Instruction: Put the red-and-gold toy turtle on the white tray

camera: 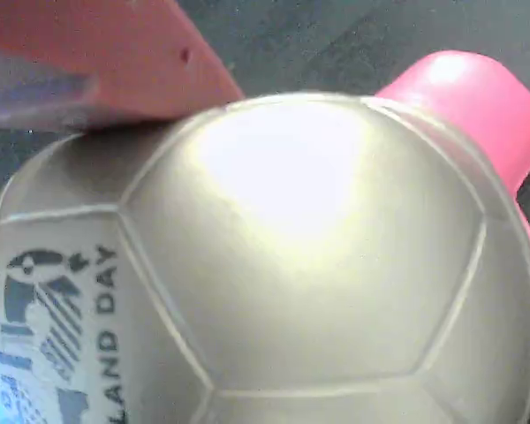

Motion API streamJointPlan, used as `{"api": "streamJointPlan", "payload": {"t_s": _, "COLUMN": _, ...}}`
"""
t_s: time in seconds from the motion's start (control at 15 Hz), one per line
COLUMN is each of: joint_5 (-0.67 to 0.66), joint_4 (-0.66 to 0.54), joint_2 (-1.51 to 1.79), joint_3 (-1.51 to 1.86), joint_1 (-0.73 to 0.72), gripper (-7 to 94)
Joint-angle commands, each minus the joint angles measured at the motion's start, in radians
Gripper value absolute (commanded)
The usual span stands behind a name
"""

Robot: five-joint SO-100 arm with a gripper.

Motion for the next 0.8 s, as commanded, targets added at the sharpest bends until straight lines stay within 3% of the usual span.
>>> {"api": "streamJointPlan", "payload": {"t_s": 0.0, "joint_5": -0.003, "joint_4": 0.040, "joint_2": 0.049, "joint_3": -0.038, "joint_1": 0.006, "gripper": 0}}
{"api": "streamJointPlan", "payload": {"t_s": 0.4, "joint_5": -0.074, "joint_4": 0.304, "joint_2": 0.262, "joint_3": -0.256, "joint_1": 0.025, "gripper": 0}}
{"api": "streamJointPlan", "payload": {"t_s": 0.73, "joint_5": -0.120, "joint_4": 0.307, "joint_2": 0.374, "joint_3": -0.275, "joint_1": 0.046, "gripper": 0}}
